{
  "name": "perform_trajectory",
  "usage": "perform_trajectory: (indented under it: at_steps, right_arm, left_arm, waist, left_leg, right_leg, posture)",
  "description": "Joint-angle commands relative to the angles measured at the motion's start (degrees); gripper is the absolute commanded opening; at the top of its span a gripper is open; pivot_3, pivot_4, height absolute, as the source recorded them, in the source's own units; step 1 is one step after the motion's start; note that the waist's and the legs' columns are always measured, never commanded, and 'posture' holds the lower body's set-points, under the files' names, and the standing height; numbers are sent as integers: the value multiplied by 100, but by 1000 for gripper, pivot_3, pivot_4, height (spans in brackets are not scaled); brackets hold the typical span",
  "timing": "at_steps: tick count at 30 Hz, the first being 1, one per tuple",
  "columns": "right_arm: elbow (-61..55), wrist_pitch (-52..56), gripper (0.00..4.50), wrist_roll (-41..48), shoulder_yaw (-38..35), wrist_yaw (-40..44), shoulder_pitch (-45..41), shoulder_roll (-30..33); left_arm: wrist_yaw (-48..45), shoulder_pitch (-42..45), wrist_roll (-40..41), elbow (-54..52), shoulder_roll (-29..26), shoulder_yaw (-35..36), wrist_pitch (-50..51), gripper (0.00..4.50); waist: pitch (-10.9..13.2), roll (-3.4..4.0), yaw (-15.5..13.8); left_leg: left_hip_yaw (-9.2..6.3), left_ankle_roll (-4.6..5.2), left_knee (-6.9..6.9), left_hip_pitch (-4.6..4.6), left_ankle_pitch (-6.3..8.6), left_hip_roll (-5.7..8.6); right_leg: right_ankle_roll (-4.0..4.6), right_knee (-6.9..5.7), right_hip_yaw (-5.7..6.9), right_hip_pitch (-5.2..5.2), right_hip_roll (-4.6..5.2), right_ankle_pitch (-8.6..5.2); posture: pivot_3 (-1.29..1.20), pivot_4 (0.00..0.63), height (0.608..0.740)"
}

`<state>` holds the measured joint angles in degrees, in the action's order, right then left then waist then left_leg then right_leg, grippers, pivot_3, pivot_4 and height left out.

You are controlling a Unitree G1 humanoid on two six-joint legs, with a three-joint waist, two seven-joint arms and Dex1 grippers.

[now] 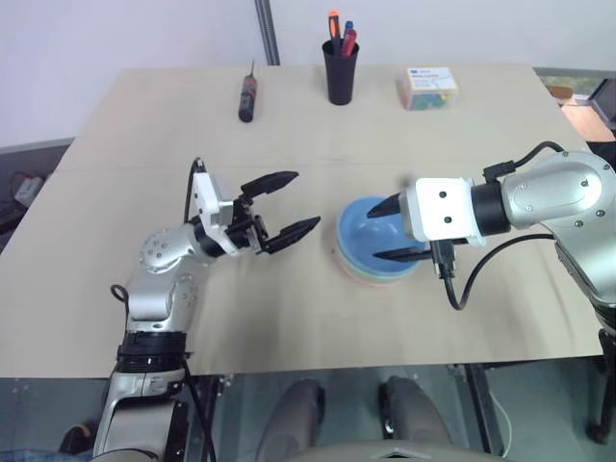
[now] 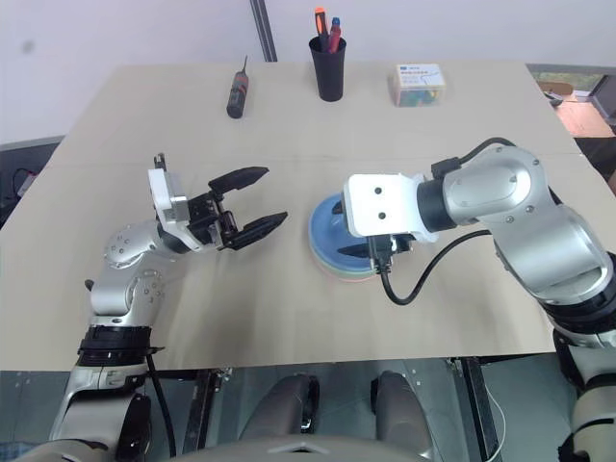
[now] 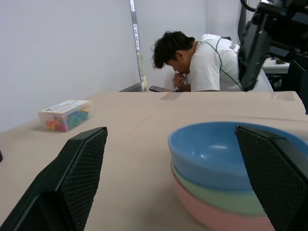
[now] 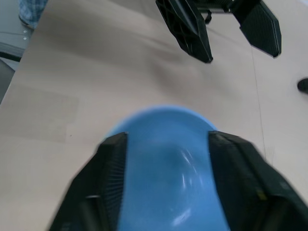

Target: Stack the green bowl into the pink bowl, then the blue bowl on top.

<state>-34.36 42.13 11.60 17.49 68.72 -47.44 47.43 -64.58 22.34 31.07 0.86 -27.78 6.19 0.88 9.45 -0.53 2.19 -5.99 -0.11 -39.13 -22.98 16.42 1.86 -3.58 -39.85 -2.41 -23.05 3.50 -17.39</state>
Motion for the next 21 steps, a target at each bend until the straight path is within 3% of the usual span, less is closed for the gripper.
perform_trajectory:
  at_steps: [1,9,11,17,21]
  right_arm:
    - [-197,206,2849,153,-291,-207,-12,64]
    - [144,267,2849,453,-1756,-1357,1019,-291]
    - [178,38,2849,573,-2339,-1565,1684,-422]
    - [414,-972,2849,878,-3381,-1146,3819,-341]
    - [1088,-1848,2849,906,-3773,-1035,4522,-439]
  left_arm:
    - [40,37,-1,-78,-193,18,273,4500]
    - [591,-206,-125,-382,-524,87,1135,4500]
    - [759,-531,-133,-570,-606,251,1212,4500]
    - [1070,-1293,-174,-924,-714,552,1175,4500]
    - [1103,-1621,-291,-957,-786,650,1018,4500]
  waist:
    - [0,0,3]
    - [-5,-9,-17]
    - [-6,-11,-18]
    - [-7,-13,-52]
    - [-6,-11,-35]
  left_leg:
    - [0,0,0,0,0,-1]
    - [-2,1,0,0,1,3]
    - [-1,1,1,1,1,3]
    - [3,2,17,4,1,-1]
    - [10,25,15,42,14,-1]
  right_leg:
    - [0,0,0,0,0,0]
    - [0,-1,-1,3,-10,0]
    - [0,0,-1,3,-10,0]
    - [0,4,-6,1,9,0]
    - [0,2,-10,37,5,0]
  posture:
    - [0,150,740]
    - [0,150,740]
    - [0,150,740]
    - [0,150,740]
    - [0,150,740]
